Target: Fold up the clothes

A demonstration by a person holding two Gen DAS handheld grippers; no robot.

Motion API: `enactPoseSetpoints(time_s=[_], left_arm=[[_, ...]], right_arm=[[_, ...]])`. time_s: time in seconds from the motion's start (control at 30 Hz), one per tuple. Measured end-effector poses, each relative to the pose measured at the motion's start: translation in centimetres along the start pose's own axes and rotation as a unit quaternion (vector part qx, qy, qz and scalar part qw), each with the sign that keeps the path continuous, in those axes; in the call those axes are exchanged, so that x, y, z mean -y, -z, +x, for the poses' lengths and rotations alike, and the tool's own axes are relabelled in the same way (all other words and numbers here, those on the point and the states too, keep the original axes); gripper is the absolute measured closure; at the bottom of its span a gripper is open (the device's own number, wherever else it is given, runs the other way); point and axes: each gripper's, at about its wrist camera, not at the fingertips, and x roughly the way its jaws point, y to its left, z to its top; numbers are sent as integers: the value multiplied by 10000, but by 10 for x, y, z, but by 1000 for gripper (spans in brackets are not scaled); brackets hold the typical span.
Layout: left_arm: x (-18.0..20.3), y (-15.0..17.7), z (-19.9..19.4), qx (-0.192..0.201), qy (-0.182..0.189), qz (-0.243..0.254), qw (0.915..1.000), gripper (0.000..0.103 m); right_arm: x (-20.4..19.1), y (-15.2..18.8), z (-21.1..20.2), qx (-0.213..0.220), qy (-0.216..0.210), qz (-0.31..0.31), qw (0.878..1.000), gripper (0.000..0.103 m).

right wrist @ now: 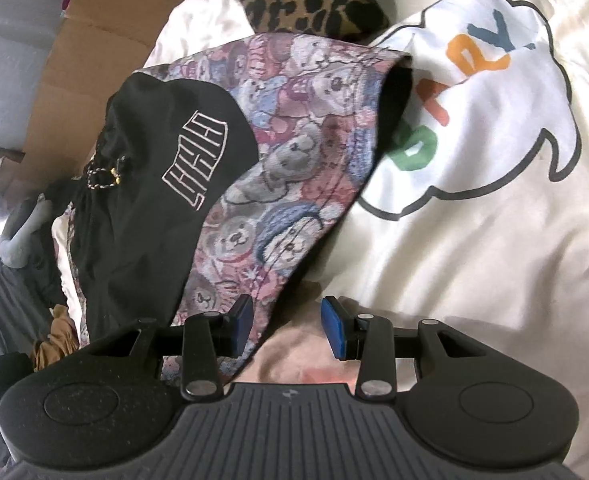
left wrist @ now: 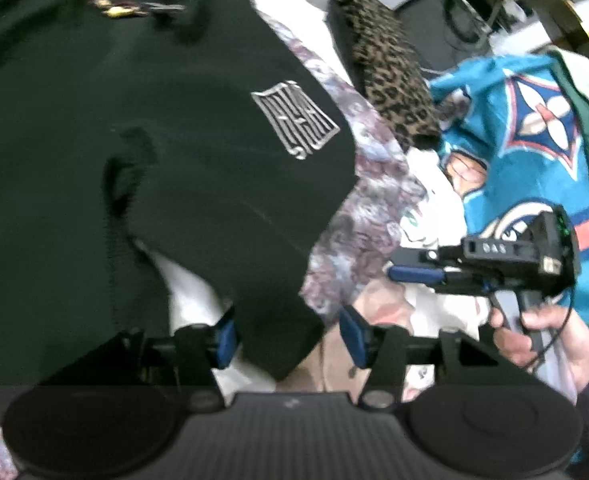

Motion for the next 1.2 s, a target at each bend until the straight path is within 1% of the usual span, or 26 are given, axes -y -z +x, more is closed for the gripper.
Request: enactPoseSetpoints(time_s=[0.2,0.27,0.33,0.4,0.43,0.47,0.63,0.77,0.9,0.97,1.1,1.13,1.2], left_arm=[[10,8,19,-157,7,292,9995,48],[11,10,25,-261,-27,329,9991,58],[8,12,28,-431,72,157,9989,93],[2,12,28,-554,243,-124,9981,94],[0,13,25,-572,323,-254,9975,97],[-1,13,22,-594,378,-318,9970,98],[-5,17,6,-761,573,-519,9941,99],[-12,21,3,-887,397,-523,9939,99],[-17,21,6,-865,360,-572,9940,98],[-17,19,11,-886,239,-588,9940,91],[-17,17,17,-841,249,-665,9939,72],[-17,16,18,-825,281,-676,9939,69],[-15,14,22,-800,312,-686,9939,69]], right_arm=[[4,-6,-7,123,-13,4,9999,59],[6,-9,-12,185,-12,6,9998,59],[10,-12,-17,268,-12,48,9996,59],[14,-16,-22,378,12,79,9993,59],[16,-19,-25,435,25,95,9990,59],[17,-22,-28,517,49,111,9986,59],[25,-42,-45,1032,211,201,9942,59],[33,-56,-50,1339,411,293,9897,59],[42,-67,-43,1395,586,321,9880,59],[45,-71,-37,1402,640,312,9876,59],[49,-75,-32,1335,654,251,9886,58],[48,-76,-30,1302,630,224,9892,57],[48,-76,-26,1239,548,180,9906,57]])
